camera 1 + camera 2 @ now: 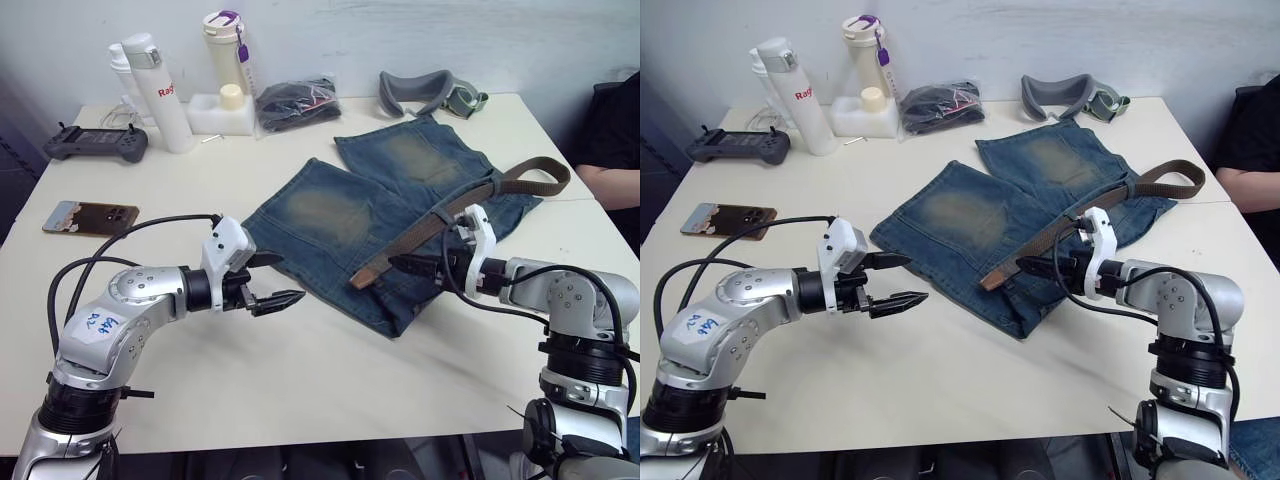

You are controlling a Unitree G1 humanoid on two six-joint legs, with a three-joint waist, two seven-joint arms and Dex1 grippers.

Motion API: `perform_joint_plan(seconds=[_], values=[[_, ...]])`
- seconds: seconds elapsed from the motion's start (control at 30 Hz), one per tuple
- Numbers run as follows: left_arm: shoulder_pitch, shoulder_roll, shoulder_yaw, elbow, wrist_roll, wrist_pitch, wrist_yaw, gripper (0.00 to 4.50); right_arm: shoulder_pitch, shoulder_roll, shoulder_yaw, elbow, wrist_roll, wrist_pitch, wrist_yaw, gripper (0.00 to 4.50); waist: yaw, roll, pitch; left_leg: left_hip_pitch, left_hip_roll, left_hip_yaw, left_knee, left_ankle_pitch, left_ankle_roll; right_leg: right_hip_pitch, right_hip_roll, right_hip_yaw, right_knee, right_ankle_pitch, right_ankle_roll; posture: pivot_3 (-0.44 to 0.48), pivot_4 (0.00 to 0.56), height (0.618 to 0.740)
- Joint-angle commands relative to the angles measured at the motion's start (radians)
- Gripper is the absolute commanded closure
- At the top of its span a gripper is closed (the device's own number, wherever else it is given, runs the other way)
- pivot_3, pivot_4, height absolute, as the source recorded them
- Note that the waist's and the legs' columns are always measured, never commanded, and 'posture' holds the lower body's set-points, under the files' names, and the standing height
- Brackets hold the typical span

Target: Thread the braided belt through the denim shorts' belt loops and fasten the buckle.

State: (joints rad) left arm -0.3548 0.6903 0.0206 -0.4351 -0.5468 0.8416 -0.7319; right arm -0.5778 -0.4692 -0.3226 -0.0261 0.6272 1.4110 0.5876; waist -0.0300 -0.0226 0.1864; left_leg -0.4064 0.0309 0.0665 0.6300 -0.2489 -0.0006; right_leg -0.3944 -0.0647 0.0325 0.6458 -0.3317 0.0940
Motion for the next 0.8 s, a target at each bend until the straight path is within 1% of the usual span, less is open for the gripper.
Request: perform_joint_plan(seconds=[0.03,0.17,0.23,0.3,0.47,0.5,0.57,0.6,0.67,0.7,0.73,0.77,0.8], values=[[0.005,0.015,0.019,-0.046,-0.01,-0.001,0.003,0.0,-0.039,0.001,-0.037,0.016,0.027,-0.001,-0.016,0.04,0.0,0.0,0.0,0.0,0.0,0.0,0.0,0.0,0.0,0.0,0.0,0.0,0.0,0.0,0.0,0.0,0.15,0.735],[0.008,0.014,0.021,-0.047,-0.01,-0.003,0.006,0.0,-0.086,0.059,-0.078,0.063,0.055,-0.01,-0.038,0.04,-0.001,0.0,0.0,0.0,0.0,0.0,0.0,0.0,0.0,0.0,0.001,0.0,0.0,0.0,0.0,0.0,0.15,0.735],[0.011,0.013,0.021,-0.048,-0.009,-0.005,0.009,0.0,-0.13,0.11,-0.132,0.101,0.079,0.018,-0.071,0.04,-0.002,0.0,0.0,0.0,0.001,0.0,0.0,0.0,0.0,0.0,0.001,0.0,0.0,0.0,0.0,0.0,0.15,0.735],[0.013,0.014,0.023,-0.049,-0.004,-0.012,0.013,0.0,-0.153,0.137,-0.159,0.123,0.087,0.025,-0.095,0.04,-0.001,0.0,0.0,0.0,0.001,0.0,0.0,0.0,0.0,0.0,0.001,0.0,0.0,0.0,0.0,0.0,0.15,0.735],[0.01,0.007,0.04,-0.057,-0.004,-0.01,0.044,0.0,-0.158,0.167,-0.158,0.159,0.088,0.01,-0.127,0.04,0.0,0.0,0.0,0.0,0.0,0.0,0.0,0.0,0.0,-0.001,0.001,0.0,0.0,0.0,0.0,0.0,0.15,0.735],[0.014,0.009,0.041,-0.061,-0.007,-0.009,0.045,0.0,-0.153,0.176,-0.158,0.166,0.086,0.002,-0.135,0.27,0.0,0.0,0.0,0.0,0.0,0.0,0.0,0.0,0.0,-0.001,0.0,0.0,0.0,0.0,0.0,0.0,0.15,0.735],[0.019,0.012,0.043,-0.066,-0.01,-0.008,0.046,0.0,-0.148,0.186,-0.157,0.173,0.084,-0.01,-0.145,0.91,-0.001,0.0,0.0,0.0,0.0,0.0,0.0,0.0,0.0,-0.001,0.0,0.0,0.0,0.0,0.0,0.0,0.15,0.735],[0.02,0.015,0.043,-0.067,-0.009,-0.008,0.046,0.0,-0.145,0.193,-0.165,0.176,0.088,-0.02,-0.15,1.33,-0.001,0.0,0.0,0.0,0.0,0.0,-0.001,0.0,0.0,-0.001,0.0,0.0,0.0,0.0,0.0,0.0,0.15,0.735],[0.022,0.018,0.044,-0.066,-0.008,-0.01,0.045,0.0,-0.142,0.199,-0.176,0.177,0.096,-0.03,-0.158,2.33,-0.002,0.0,0.0,0.0,0.0,0.0,-0.001,0.0,0.0,-0.001,0.001,0.0,-0.001,0.0,0.0,0.0,0.15,0.735],[0.021,0.02,0.044,-0.064,-0.006,-0.011,0.044,0.0,-0.14,0.191,-0.181,0.169,0.105,-0.041,-0.146,2.62,-0.003,0.0,0.0,0.0,0.001,0.001,-0.001,0.0,0.0,-0.001,0.001,0.0,-0.001,0.0,0.0,0.0,0.15,0.735],[0.021,0.022,0.043,-0.062,-0.004,-0.013,0.043,0.0,-0.141,0.179,-0.195,0.165,0.117,-0.048,-0.137,3.41,-0.003,0.0,0.0,0.0,0.001,0.001,-0.002,0.0,0.0,-0.001,0.001,0.001,-0.001,0.0,0.0,0.0,0.15,0.735],[0.021,0.023,0.043,-0.062,-0.004,-0.014,0.043,0.0,-0.141,0.166,-0.206,0.16,0.127,-0.06,-0.124,3.69,-0.003,0.0,0.0,0.0,0.001,0.001,-0.002,0.0,0.0,-0.001,0.001,0.001,-0.001,0.0,0.0,0.0,0.15,0.735],[0.021,0.024,0.042,-0.062,-0.004,-0.015,0.042,0.0,-0.14,0.157,-0.211,0.158,0.134,-0.069,-0.117,4.14,-0.003,0.0,0.0,0.0,0.001,0.001,-0.002,0.0,0.0,-0.001,0.001,0.001,-0.001,0.0,0.0,0.0,0.15,0.735]])
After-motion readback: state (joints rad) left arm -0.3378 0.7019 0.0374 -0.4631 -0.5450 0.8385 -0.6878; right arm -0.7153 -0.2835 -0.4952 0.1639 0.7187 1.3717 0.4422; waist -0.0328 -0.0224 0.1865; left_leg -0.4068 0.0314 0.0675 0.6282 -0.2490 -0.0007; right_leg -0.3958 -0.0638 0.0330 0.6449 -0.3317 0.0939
